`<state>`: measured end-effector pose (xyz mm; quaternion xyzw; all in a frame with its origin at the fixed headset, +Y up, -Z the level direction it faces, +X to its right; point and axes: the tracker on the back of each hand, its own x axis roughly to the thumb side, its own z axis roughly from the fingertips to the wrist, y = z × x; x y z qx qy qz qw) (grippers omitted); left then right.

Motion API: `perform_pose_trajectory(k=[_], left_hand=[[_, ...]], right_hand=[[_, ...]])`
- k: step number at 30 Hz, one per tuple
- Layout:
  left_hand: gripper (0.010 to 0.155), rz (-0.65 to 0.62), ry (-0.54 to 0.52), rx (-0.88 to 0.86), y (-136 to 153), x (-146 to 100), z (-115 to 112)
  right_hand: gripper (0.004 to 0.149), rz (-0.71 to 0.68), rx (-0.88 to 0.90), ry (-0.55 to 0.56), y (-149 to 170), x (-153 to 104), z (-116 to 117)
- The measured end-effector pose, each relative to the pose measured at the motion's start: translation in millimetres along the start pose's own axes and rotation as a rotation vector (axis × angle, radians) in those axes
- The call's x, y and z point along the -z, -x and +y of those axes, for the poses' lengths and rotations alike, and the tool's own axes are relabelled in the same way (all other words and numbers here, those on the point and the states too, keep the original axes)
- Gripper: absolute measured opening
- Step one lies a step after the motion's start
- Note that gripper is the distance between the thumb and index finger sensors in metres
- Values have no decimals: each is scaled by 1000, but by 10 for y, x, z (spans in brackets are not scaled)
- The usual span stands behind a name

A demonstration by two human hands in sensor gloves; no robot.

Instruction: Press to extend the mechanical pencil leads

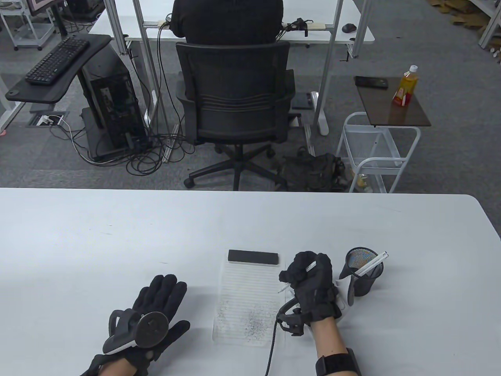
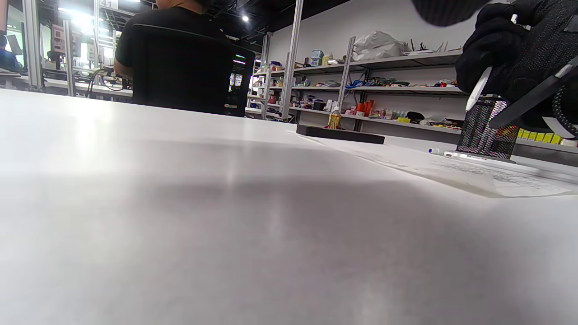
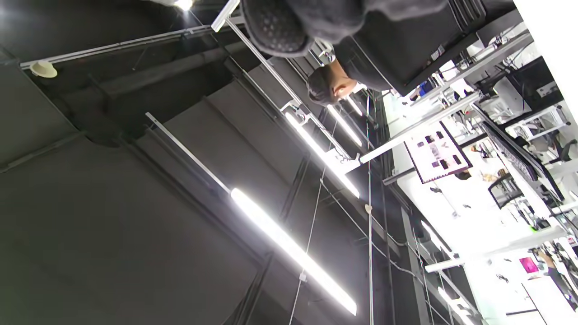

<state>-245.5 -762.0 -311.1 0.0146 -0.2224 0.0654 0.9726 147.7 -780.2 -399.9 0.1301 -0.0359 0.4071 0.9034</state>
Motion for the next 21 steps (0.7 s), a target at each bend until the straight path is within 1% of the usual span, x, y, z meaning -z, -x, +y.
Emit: perform_pose_trajectory(k=[3,5,7,10,15,18,20,21], left_hand=[[88,1,3,-1,0,-2,-4],[88,0,2,2,-3,-3,1],[88,1,-1,-1,0,-1,1],[88,1,5,1,-1,-4,-4],[88,2,4,-2,0,-3,-3],[88,1,2,1,-2,-4,4],[88,2,1,-2,1,-3,2],[88,2,3,-1,0,-3,-2]], right_hand=[[57,11,-22,-23,-4,0,-3],[54,2,-31,2,10,-1,-19],[58,1,-9,-16,23,1,-20],[62,-2,-21,0,29,-1,-26],[53,-1,-43,6,42,-4,-37],[57,4,-27,-19,69,-6,-32],[62,8,-32,-11,88,-5,-26],[63,17,-28,-30,108,-7,-21]])
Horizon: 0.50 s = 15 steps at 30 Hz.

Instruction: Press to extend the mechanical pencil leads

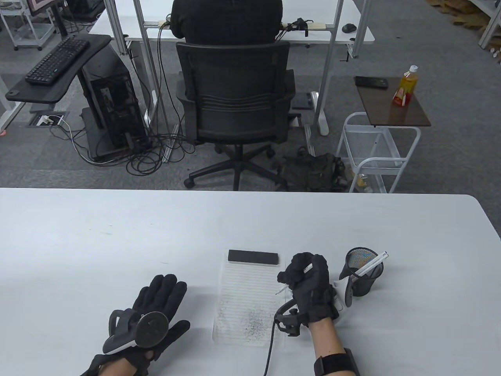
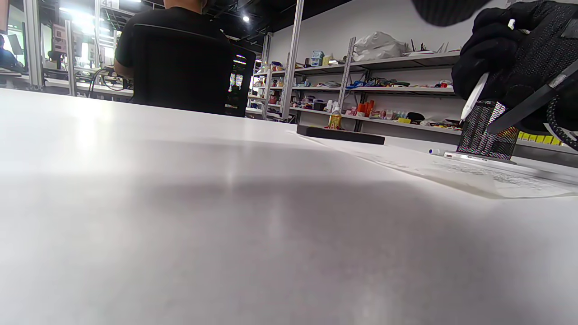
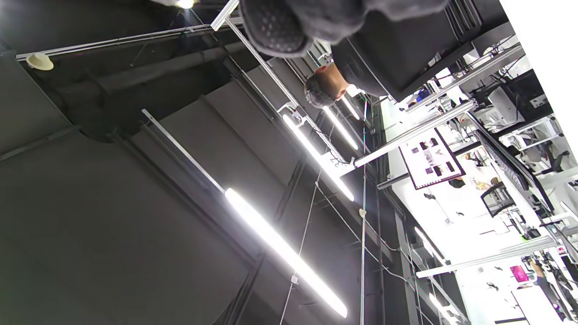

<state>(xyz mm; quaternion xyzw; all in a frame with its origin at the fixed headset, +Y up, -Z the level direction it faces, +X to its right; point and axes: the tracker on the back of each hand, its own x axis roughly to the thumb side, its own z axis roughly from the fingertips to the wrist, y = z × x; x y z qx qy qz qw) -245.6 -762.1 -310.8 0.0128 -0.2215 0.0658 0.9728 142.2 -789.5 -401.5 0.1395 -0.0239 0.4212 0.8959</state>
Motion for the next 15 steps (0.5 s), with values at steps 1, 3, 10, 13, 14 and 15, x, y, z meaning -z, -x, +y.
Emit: perform_pose_trajectory(k=[1,3,10,13,14,15], left_hand=[[88,-1,3,2,-1,0,-3],[88,-2,2,3,-2,0,0],[88,-2,-2,2,-1,1,1],[88,-1,1,2,1,1,-5],[88,-1,2,3,0,0,-3],[88,-1,1,3,0,1,-2]], right_hand=[[65,4,4,-13,22,-7,4],[64,3,13,7,65,-16,16],[62,36,-14,15,232,-46,56],[59,54,-33,5,266,-49,74],[58,53,-61,7,275,-48,74],[57,52,-77,5,280,-48,72]])
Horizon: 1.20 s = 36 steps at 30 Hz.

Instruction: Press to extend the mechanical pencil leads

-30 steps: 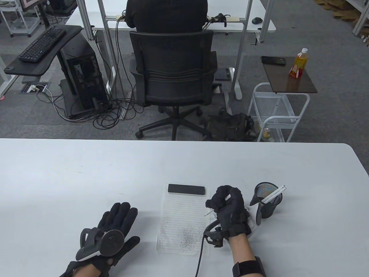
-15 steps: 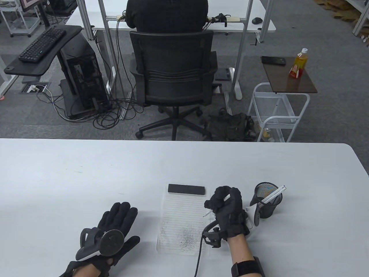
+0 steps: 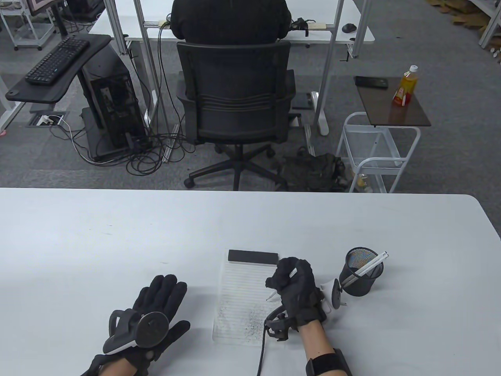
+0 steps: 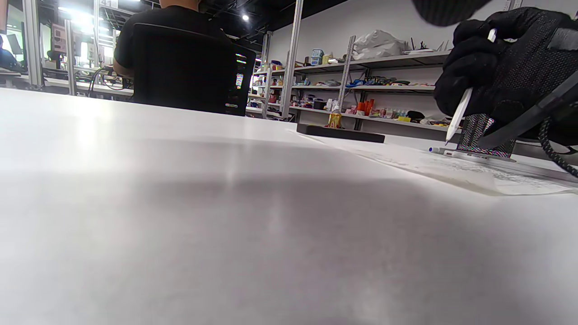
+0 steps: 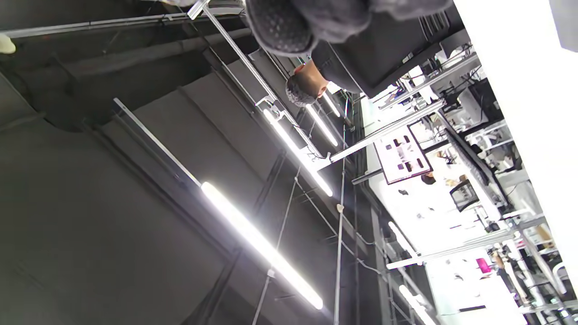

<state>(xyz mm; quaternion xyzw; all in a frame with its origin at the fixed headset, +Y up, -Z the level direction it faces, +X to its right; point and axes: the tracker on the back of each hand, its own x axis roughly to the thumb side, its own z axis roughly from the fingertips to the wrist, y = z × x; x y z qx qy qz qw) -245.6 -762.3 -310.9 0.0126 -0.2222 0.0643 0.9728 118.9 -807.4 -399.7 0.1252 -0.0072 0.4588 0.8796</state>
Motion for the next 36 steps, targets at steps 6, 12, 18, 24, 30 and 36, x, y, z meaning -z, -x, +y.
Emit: perform_pose_trajectory(k=[6,12,18,24,30,36], left_hand=[[88,0,2,0,-1,1,0],[88,1,5,0,1,1,-5],[88,0,5,0,-3,3,-3],[88,-1,4,0,-6,4,-1],[88,0,5,0,-5,4,-2],[88,0,7,1,-5,4,-6]], right_hand=[[52,-29,-35,40,1,-5,1],[52,-36,-47,43,11,1,-2],[52,-40,-72,45,16,1,13],[52,-41,-80,49,15,-4,16],[52,-41,-81,49,18,-6,24],[52,-43,-85,47,20,-4,25]])
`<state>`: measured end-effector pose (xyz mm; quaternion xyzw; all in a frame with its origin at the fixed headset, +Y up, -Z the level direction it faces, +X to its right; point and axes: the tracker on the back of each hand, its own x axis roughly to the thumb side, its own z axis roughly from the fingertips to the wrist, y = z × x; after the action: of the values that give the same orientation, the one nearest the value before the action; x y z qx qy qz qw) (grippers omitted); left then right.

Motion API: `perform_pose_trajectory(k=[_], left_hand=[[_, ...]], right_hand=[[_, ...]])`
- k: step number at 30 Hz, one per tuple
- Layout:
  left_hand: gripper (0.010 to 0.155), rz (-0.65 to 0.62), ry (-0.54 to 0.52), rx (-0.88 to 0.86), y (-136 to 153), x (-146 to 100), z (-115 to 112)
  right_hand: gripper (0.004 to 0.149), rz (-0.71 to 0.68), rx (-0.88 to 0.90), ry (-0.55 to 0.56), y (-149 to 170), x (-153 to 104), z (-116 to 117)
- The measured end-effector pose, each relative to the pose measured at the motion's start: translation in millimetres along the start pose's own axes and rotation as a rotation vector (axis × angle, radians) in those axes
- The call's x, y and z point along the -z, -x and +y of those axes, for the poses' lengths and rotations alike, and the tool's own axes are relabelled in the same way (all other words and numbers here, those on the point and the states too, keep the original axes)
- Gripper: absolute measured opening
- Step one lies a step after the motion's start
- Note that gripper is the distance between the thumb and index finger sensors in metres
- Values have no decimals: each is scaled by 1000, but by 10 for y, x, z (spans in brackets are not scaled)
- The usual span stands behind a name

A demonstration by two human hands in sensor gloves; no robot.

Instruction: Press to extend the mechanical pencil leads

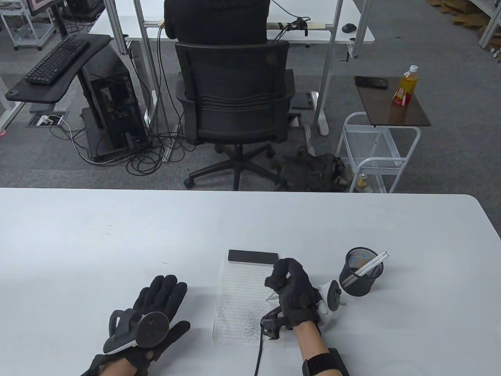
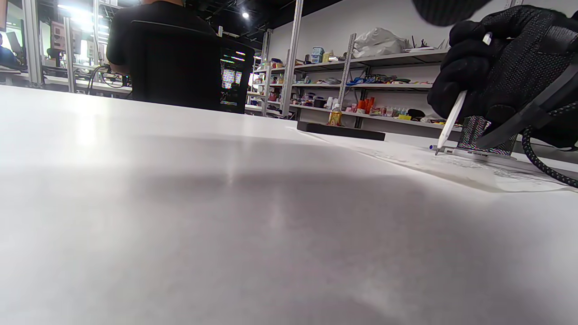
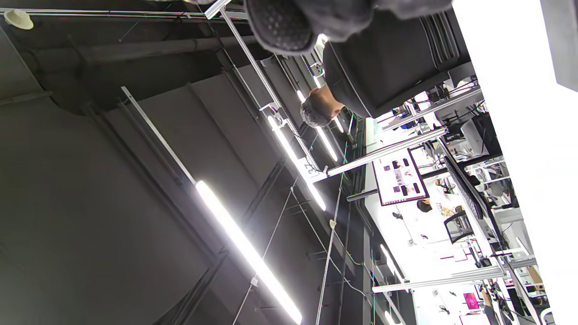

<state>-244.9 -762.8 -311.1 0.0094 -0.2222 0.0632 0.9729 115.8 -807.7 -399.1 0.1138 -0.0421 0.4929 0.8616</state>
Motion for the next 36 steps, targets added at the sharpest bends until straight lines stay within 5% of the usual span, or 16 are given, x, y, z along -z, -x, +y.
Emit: perform_pose_trajectory(k=[36], left_hand=[[88,2,6,-2,-1,2,-9]], right_hand=[[53,-6,-24,-18,21,0,37]])
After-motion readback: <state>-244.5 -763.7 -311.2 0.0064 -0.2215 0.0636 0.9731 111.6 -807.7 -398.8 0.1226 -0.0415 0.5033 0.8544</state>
